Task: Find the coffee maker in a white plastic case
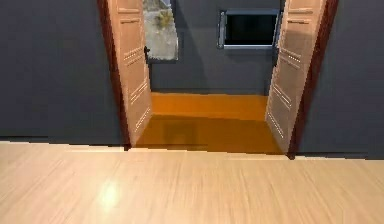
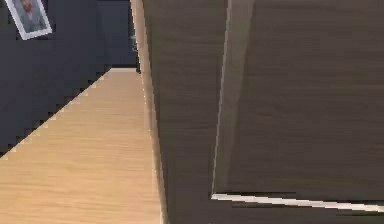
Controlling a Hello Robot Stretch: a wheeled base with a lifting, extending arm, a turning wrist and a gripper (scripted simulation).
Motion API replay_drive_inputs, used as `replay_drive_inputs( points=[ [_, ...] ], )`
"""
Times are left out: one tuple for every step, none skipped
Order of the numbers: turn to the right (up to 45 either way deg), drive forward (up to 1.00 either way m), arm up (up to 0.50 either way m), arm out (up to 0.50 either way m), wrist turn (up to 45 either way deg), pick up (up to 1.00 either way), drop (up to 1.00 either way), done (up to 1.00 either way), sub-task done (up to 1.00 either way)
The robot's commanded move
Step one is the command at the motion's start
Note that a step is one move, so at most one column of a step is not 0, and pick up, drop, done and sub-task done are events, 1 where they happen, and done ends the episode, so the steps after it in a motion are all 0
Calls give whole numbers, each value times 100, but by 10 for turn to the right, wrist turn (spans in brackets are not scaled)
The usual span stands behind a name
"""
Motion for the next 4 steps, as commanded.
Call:
replay_drive_inputs(
  points=[
    [0,40,0,0,0,0,0,0,0],
    [120,0,0,0,0,0,0,0,0],
    [0,100,0,0,0,0,0,0,0],
    [0,100,0,0,0,0,0,0,0]
  ],
)
